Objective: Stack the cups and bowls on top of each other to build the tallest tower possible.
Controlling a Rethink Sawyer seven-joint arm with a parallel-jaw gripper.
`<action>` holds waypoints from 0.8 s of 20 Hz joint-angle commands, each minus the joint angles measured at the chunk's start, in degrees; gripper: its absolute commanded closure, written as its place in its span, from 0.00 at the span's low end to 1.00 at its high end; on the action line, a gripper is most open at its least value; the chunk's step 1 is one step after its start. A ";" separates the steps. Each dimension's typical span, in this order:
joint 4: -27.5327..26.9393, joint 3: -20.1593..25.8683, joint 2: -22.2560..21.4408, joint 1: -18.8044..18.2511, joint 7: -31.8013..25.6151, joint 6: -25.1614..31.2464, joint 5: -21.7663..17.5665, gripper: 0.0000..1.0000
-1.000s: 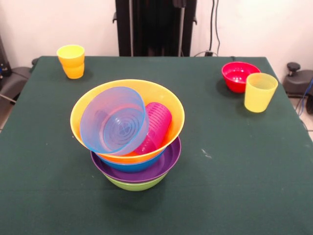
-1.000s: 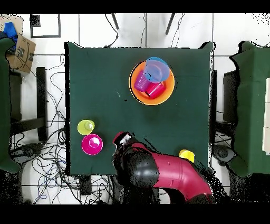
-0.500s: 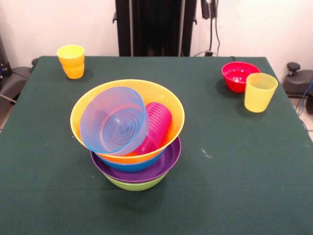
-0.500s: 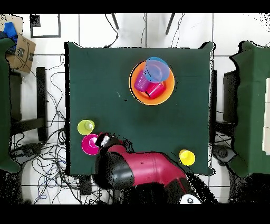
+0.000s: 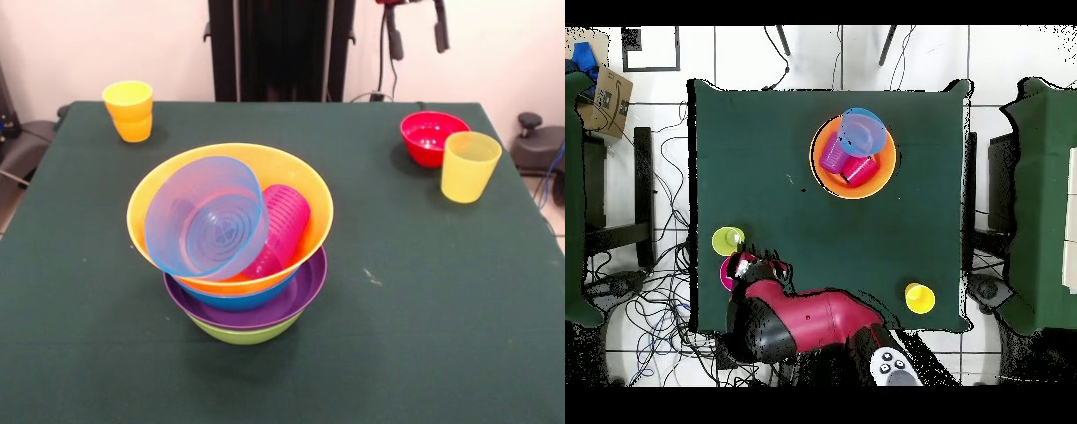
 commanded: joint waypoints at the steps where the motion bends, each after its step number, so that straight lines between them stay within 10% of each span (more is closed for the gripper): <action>1: 0.32 -7.23 9.00 4.50 4.69 -6.46 -4.60 0.00; 16: -10.44 -20.95 29.64 14.76 2.32 -20.11 -6.43 0.00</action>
